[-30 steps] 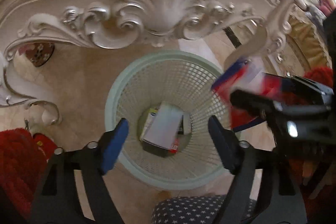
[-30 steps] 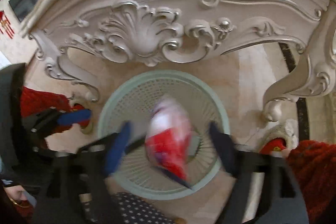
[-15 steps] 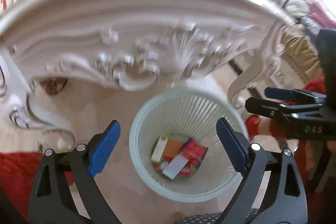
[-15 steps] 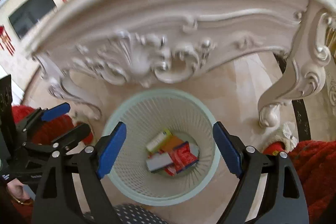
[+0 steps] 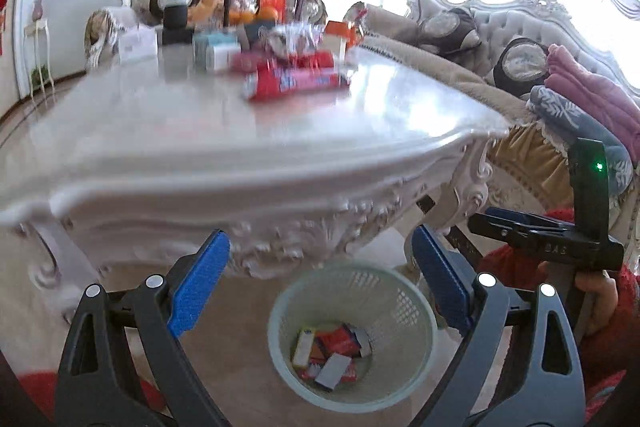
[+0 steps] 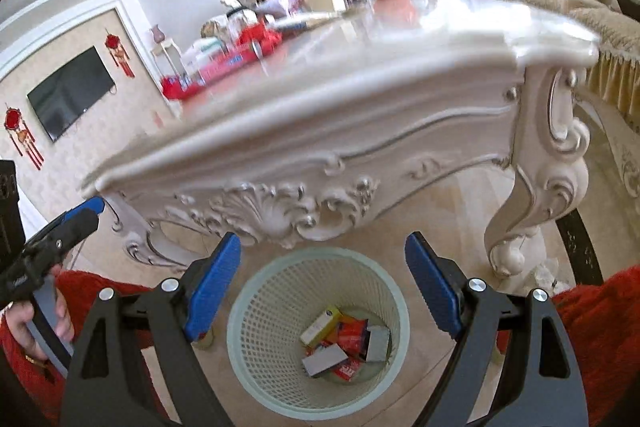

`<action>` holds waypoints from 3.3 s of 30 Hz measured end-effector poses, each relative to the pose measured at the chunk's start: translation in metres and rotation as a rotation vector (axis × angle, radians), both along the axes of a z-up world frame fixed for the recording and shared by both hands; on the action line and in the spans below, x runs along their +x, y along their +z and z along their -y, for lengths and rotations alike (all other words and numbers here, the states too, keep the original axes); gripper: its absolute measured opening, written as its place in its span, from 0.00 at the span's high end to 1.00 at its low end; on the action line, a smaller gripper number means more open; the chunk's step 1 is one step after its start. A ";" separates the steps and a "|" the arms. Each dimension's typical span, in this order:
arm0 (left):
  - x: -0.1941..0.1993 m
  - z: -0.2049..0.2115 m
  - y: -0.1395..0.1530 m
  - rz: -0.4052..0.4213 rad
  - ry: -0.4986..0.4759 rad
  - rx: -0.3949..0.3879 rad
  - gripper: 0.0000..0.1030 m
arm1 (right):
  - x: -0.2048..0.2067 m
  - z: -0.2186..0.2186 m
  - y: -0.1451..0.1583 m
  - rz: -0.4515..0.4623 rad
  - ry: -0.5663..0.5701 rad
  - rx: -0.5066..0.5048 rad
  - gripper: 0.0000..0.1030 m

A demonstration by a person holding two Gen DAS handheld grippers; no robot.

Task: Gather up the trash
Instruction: 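Carry both items to the wastebasket and open both tools to drop them, then grasp the pink candy wrapper with the left tool while the right tool grasps the white packet, then carry both items to the wastebasket and open both tools to drop them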

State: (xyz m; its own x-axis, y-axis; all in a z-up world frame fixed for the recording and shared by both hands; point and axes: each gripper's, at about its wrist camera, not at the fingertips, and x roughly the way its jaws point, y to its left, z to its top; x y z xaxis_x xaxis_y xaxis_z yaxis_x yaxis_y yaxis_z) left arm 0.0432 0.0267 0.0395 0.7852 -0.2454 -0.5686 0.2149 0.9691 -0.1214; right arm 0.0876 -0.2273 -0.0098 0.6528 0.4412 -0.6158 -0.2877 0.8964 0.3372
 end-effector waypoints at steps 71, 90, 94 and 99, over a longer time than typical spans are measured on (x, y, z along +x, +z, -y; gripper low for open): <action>0.075 0.026 0.076 -0.130 -0.249 -0.185 0.67 | 0.078 0.006 0.117 0.033 0.186 0.309 0.82; 0.033 0.052 -0.145 -0.509 0.020 -0.159 0.27 | 0.014 -0.043 -0.075 -0.320 0.167 -0.164 0.47; 0.034 0.038 -0.169 -0.558 0.084 -0.129 0.27 | 0.011 -0.043 -0.076 -0.289 0.141 -0.199 0.33; 0.026 0.037 -0.161 -0.503 0.108 -0.065 0.27 | 0.009 -0.039 -0.080 -0.292 0.116 -0.217 0.33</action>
State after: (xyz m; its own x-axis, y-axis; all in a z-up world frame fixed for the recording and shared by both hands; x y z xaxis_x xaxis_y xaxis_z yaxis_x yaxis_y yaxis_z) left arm 0.0697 -0.0102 -0.1213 0.4415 -0.2258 -0.8684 0.0136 0.9694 -0.2451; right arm 0.0963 -0.1881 -0.0893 0.3896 0.3405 -0.8557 -0.3115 0.9231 0.2255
